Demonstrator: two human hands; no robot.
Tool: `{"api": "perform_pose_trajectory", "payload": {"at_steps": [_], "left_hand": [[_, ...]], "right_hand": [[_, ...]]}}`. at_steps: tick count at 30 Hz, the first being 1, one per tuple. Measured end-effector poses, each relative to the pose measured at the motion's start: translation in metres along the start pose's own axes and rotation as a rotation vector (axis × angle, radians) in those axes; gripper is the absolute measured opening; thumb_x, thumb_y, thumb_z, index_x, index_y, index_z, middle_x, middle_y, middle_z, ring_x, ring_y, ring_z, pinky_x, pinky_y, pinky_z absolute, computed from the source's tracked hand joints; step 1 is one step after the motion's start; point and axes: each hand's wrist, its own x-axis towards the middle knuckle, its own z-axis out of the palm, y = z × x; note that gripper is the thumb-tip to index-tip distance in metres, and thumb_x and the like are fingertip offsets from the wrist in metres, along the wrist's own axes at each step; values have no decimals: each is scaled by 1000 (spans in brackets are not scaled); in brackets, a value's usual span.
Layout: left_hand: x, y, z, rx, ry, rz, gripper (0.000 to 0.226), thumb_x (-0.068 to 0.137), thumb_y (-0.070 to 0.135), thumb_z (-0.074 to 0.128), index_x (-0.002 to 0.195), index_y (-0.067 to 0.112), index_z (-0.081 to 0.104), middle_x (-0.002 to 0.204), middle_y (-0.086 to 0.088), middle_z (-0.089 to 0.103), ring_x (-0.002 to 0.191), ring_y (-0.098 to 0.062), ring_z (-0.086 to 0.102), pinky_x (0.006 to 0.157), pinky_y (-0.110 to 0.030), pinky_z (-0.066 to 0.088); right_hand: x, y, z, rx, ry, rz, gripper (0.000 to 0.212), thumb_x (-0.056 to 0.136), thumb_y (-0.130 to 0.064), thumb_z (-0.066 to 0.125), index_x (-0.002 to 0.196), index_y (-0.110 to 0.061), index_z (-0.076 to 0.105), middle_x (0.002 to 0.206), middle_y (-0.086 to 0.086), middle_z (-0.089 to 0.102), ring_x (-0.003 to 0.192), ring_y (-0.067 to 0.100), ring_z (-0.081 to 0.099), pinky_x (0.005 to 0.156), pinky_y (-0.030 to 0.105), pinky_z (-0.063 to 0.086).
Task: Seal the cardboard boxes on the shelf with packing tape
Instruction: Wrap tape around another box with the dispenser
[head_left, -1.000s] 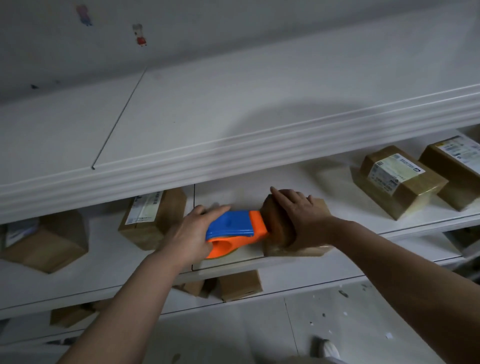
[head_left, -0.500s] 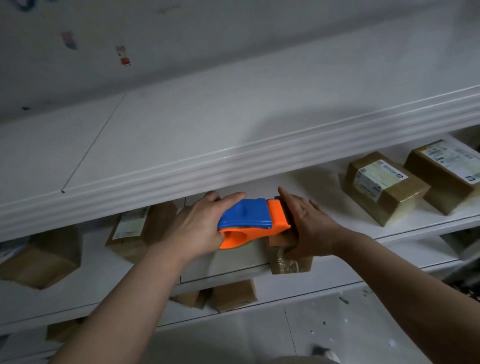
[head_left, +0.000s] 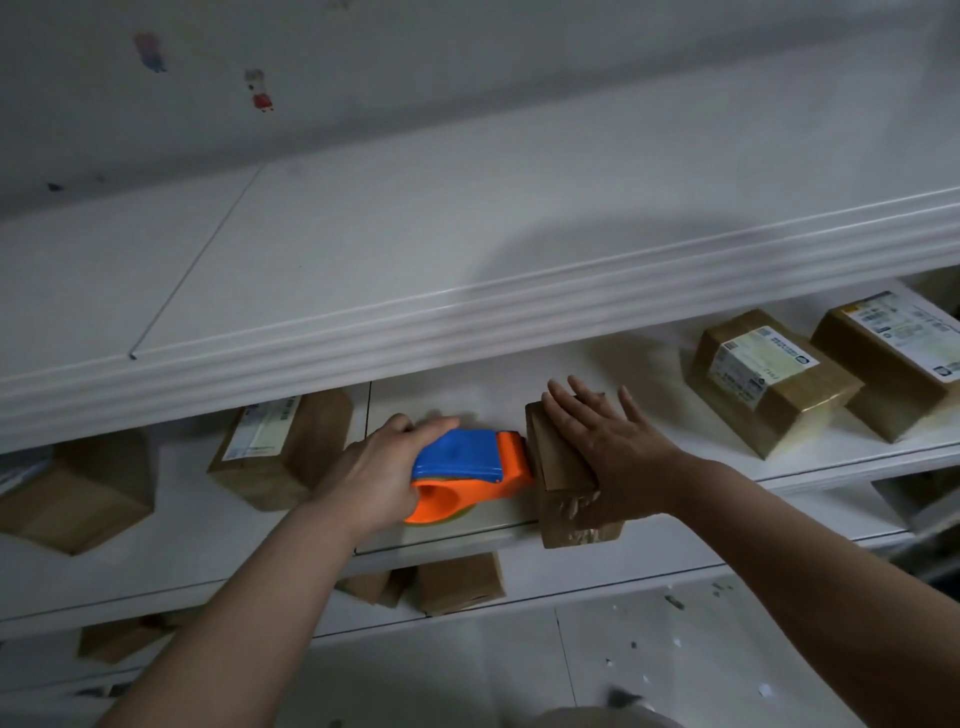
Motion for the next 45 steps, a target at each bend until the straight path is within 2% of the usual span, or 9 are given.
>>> {"api": "perform_pose_trajectory", "payload": {"at_steps": [6,13,20,23,28,33,38,41,45], "left_hand": [[3,-7,2,15,4,5,93,75,9,60,143,57,17,102,7,37,92,-19,55,70,-28,48],[-4,-1,0,-39,5,-7,94,75,7,63,144,55,20,103,7,37,92,-17,53,74,-32,52],[-8,21,-31,-69,101,63,93,70,10,64,143,55,26,106,6,44,98,-16,53,83,-34,50],[4,54,-21,47,29,111,92,74,15,64,143,56,17,103,9,38,96,-18,53,76,-32,49],[23,81,-21,200,39,192,82,80,24,64,146,49,21,109,5,44,94,-19,56,76,-31,47],[12,53,-30,224,-2,149,87,79,17,57,144,58,14,104,12,38,86,-16,52,68,-26,35],[-26,-37,-30,105,-93,-81,96,66,14,55,128,76,15,112,13,46,99,-17,57,73,-32,52],[-27,-37,-13,91,-106,-116,92,73,10,57,139,63,22,107,10,43,94,-16,55,71,-29,49],[-12,-20,14,125,-79,-103,88,77,9,54,144,56,22,101,8,36,97,-19,54,72,-28,45]], "right_hand": [[-1,-24,-8,-144,-37,-54,130,70,-72,62,148,-13,-23,146,4,-39,135,20,-34,115,54,-12],[28,-35,-17,-85,-68,17,131,68,-54,75,150,-18,-20,160,9,-6,147,31,-5,114,65,1],[-4,18,22,783,132,-13,144,50,-44,90,152,-17,-8,148,-4,7,138,14,24,109,14,30],[-18,32,55,741,120,78,141,54,-36,93,152,-19,-7,153,-2,8,141,18,22,113,25,30],[-12,31,45,550,122,77,147,50,-62,82,150,-23,-18,159,-5,7,147,14,6,119,51,3],[-10,34,54,448,85,116,141,55,-58,83,149,-29,-18,153,-8,23,142,14,20,119,49,9],[-8,34,52,448,73,114,142,53,-56,84,149,-31,-16,151,-9,25,141,16,22,120,47,12],[-7,33,55,437,72,101,140,53,-56,84,149,-31,-16,151,-8,25,139,16,24,118,47,19],[-8,30,50,310,11,88,138,61,-57,80,149,-28,-21,161,-6,-3,148,18,-4,120,50,1]]}}
